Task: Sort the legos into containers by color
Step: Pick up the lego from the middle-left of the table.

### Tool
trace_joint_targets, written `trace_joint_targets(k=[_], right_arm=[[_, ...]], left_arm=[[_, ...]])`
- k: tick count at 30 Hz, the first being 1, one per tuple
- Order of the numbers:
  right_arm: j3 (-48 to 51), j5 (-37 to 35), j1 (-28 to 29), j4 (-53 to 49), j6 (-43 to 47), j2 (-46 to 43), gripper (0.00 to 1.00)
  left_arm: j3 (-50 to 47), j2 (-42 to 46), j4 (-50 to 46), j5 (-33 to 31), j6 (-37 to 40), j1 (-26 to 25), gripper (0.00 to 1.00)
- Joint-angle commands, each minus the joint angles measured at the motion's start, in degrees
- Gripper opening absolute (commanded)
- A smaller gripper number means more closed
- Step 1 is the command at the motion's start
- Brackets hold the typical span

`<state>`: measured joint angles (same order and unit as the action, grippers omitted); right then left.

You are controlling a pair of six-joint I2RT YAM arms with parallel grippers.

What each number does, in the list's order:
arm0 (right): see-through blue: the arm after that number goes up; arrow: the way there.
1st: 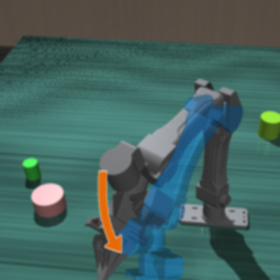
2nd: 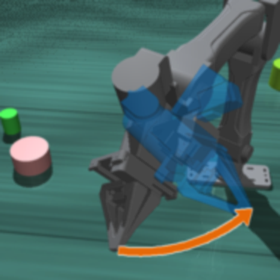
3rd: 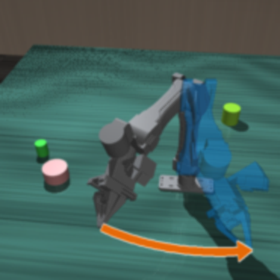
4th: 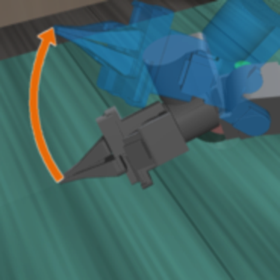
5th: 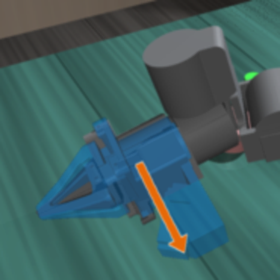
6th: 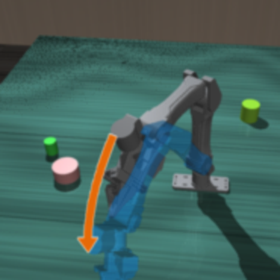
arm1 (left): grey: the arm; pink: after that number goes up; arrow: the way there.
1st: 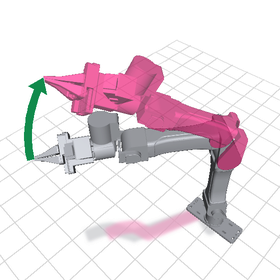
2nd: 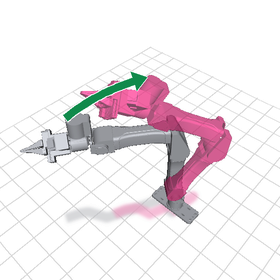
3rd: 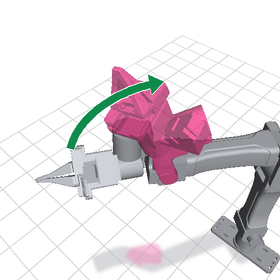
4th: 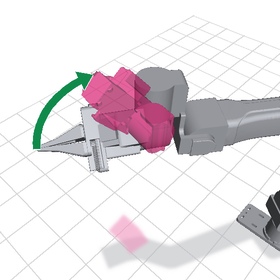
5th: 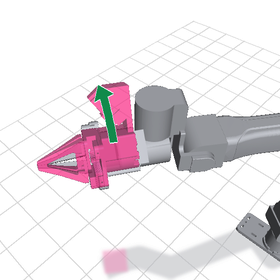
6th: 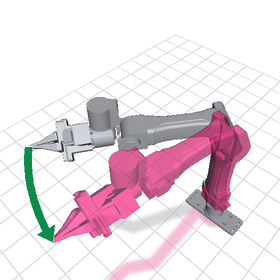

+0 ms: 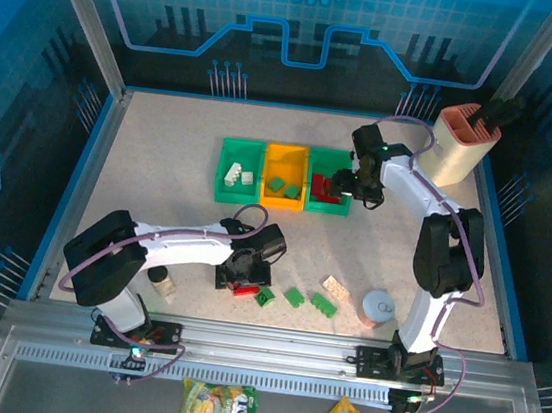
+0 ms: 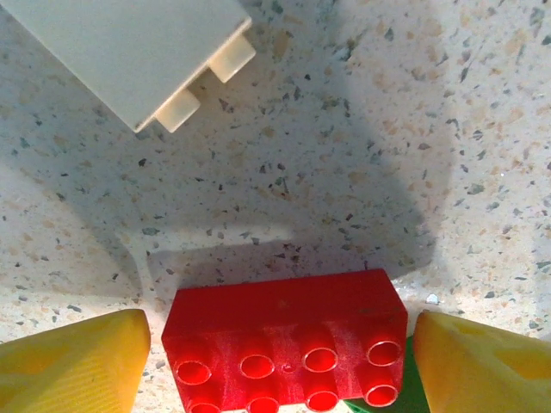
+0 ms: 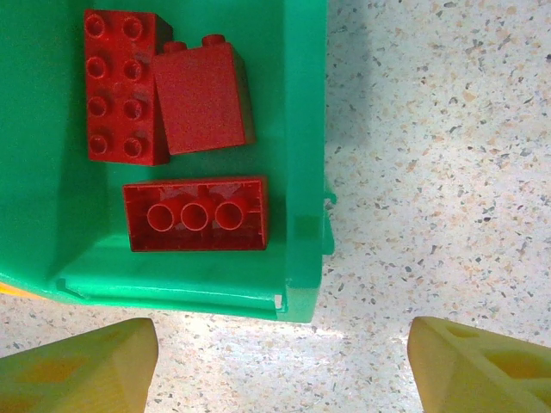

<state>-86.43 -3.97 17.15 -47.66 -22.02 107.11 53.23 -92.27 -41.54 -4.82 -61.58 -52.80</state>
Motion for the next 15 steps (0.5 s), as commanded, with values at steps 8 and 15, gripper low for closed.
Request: trace_joint_targets(k=[8, 15], right_arm=[[2.5, 0.9, -0.9, 0.9, -0.5, -3.6, 0.77], [4.0, -0.1, -0.9, 0.6, -0.9, -5.9, 0.77]], left_arm=[[1.9, -1.4, -1.6, 1.9, 0.7, -0.6, 0.74], [1.6, -1.0, -1.3, 2.0, 1.5, -0.6, 0.67]])
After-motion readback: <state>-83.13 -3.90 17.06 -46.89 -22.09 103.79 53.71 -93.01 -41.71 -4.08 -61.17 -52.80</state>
